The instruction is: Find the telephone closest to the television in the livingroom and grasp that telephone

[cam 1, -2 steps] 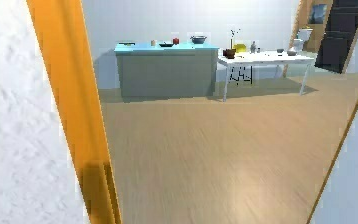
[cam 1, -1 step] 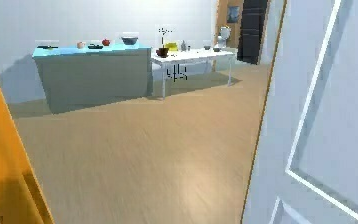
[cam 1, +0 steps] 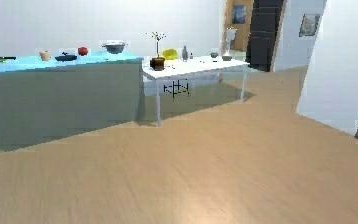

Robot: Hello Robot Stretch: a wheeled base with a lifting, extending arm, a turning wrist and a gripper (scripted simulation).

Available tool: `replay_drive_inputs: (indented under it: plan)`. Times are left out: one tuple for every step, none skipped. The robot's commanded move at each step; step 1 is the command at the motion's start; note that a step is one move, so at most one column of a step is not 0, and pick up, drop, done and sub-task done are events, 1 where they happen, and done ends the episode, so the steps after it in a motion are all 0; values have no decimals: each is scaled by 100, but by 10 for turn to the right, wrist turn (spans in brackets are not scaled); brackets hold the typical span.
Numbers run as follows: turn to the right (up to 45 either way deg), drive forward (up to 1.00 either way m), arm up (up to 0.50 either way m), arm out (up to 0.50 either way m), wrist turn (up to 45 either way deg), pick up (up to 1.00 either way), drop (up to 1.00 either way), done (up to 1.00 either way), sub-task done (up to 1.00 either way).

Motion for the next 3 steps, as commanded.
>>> replay_drive_inputs:
  plan:
    - [180, 0, 0, 0, 0, 0, 0, 0, 0]
    - [0, 15, 0, 0, 0, 0, 0, 0, 0]
    - [360, 0, 0, 0, 0, 0, 0, 0, 0]
